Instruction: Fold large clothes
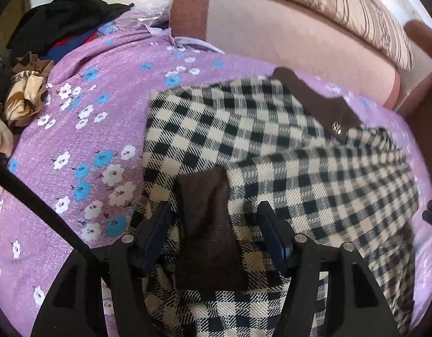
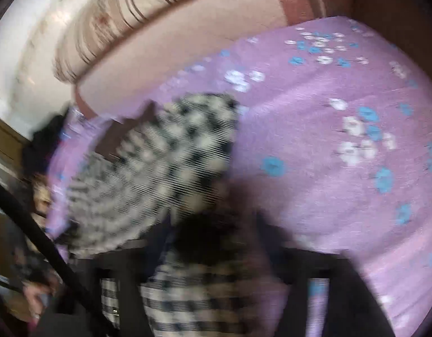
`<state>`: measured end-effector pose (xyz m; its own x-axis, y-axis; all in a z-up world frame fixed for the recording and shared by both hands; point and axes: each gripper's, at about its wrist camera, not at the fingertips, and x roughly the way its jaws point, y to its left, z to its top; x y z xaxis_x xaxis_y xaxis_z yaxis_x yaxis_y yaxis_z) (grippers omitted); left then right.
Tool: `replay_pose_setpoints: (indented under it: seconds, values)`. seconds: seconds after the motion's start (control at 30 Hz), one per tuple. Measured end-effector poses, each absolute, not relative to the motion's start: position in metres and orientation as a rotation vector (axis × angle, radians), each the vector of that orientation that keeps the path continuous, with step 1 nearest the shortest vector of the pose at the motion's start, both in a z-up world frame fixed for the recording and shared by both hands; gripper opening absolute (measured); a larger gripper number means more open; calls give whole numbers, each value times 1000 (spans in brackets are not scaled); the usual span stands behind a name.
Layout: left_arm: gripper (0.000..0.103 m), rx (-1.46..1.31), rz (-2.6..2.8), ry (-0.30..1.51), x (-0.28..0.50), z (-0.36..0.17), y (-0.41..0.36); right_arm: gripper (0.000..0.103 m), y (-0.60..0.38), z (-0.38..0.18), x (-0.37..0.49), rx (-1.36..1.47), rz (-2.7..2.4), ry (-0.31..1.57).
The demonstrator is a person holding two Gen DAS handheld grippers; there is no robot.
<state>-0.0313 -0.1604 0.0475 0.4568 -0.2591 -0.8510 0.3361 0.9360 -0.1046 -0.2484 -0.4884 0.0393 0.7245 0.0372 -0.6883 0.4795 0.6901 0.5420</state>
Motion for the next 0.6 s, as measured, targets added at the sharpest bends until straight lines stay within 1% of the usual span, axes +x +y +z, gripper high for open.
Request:
replay_pose_setpoints:
  seconds: [0.07,0.1,0.13,0.17,0.2,0.27,0.3,0.37,0.43,0.47,0.5,0.53,0.6]
  values:
    - [62,76,-358,1022,-32,49,-159,76,-485,37,-230,799,-244,737]
    - [63,74,-354,1024,-31,49,-159,66,-484,33,-220,799,-254,751]
    - [63,76,-354,1031,-31,47,-160,52,-483,26,-211,795,-270,773]
    - [63,83,-355,1044,-30,45,-160,20,-480,17,-202,762,-292,824]
    - [63,91,-353,1057,-30,42,-161,18,-474,12,-198,720,-298,856]
    - [63,110,-351,1068,-29,37,-162,17,-461,13,-200,598,-311,886]
    - [65,124,-352,1069,-29,35,-164,16,-458,11,-199,569,-320,907]
    - [67,154,-346,1065,-29,32,-169,11,-458,6,-197,571,-331,950]
    - [67,158,-341,1060,-30,33,-169,11,-463,10,-203,640,-340,929]
    - [67,150,-345,1058,-31,35,-167,14,-466,15,-210,686,-337,898]
    - [67,135,-346,1055,-32,38,-165,24,-465,21,-215,707,-335,863]
    - [67,121,-344,1050,-32,41,-162,30,-466,32,-217,706,-343,823]
    - [68,92,-331,1042,-32,45,-158,47,-461,52,-213,657,-361,739]
